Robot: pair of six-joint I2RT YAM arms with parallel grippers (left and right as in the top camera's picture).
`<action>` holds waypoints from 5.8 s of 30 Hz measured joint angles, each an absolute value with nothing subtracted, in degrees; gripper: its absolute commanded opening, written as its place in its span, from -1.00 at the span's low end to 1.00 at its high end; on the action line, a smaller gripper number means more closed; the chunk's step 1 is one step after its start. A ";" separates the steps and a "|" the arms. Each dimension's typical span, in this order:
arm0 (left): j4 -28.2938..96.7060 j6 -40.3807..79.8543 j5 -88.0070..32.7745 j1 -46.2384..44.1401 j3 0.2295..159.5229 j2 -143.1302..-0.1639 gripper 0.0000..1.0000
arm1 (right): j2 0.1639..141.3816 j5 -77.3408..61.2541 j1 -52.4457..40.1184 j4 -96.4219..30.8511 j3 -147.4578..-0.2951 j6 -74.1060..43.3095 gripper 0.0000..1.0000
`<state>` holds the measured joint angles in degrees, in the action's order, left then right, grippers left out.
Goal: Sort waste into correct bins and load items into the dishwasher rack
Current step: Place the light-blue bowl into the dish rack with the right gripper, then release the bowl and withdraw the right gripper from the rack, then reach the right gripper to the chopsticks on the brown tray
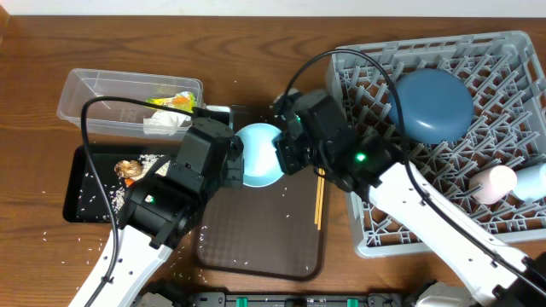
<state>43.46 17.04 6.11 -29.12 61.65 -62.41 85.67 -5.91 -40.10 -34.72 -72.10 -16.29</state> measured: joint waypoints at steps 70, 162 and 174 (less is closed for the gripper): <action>47.53 17.78 6.02 -28.93 62.13 -61.08 0.74 | 103.22 80.99 -30.85 -34.74 -72.27 -10.15 -0.98; 48.03 17.78 6.02 -28.93 62.13 -60.75 0.75 | 107.57 53.25 -40.60 -44.91 -80.88 0.01 0.62; 48.60 17.78 12.21 -24.47 62.19 -42.50 0.76 | 106.72 12.45 -40.21 -54.63 -85.76 -16.53 0.19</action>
<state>48.60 17.78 12.21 -24.47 62.19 -42.50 106.72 12.45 -40.21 -54.63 -85.76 -16.53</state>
